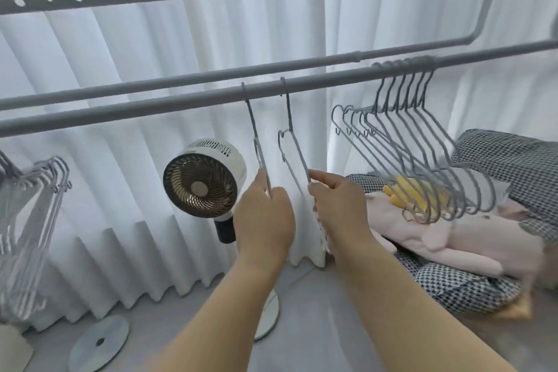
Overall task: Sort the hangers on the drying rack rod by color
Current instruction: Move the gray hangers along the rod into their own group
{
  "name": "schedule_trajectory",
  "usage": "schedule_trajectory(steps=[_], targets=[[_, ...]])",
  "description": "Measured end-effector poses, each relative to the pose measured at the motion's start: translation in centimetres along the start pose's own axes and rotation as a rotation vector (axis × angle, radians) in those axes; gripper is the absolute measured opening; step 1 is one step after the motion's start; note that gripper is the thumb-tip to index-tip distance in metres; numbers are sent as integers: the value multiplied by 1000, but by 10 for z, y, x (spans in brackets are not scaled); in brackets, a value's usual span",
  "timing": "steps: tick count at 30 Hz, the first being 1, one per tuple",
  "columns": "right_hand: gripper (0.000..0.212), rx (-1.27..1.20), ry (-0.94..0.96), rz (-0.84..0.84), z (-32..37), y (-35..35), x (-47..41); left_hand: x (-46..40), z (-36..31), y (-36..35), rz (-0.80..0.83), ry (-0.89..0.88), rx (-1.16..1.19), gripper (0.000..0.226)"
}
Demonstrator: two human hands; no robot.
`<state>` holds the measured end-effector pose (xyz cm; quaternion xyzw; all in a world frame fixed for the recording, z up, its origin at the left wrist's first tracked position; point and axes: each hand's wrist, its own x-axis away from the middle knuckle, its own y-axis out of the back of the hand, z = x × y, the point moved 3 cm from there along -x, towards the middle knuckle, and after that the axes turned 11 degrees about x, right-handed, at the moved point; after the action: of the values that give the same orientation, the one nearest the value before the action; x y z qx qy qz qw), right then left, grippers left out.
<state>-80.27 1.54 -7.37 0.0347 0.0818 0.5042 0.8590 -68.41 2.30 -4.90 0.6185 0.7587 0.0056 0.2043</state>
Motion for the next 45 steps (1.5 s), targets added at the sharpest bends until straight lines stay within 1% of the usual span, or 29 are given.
schedule_trajectory(steps=[3, 10, 13, 19, 25, 31, 37, 45], targets=[[32, 32, 1, -30, -4, 22, -11, 3, -10, -22, 53, 13, -16, 52], [34, 108, 21, -74, -9, 63, -29, 11, -24, -64, 143, 25, -18, 57], [35, 147, 37, -111, -10, 74, -38, 15, -34, -74, 154, 26, -37, 58], [36, 198, 56, -122, -11, 94, -46, 21, -49, -90, 202, 12, -38, 57], [36, 177, 51, -138, -13, 105, -52, 25, -57, -104, 233, 23, -72, 59], [34, 178, 57, -134, -15, 115, -55, 28, -63, -114, 250, 11, -63, 50], [34, 191, 74, -145, -16, 120, -58, 27, -64, -123, 261, 3, -120, 52], [34, 205, 92, -122, -18, 120, -61, 24, -65, -134, 282, -1, -93, 52]])
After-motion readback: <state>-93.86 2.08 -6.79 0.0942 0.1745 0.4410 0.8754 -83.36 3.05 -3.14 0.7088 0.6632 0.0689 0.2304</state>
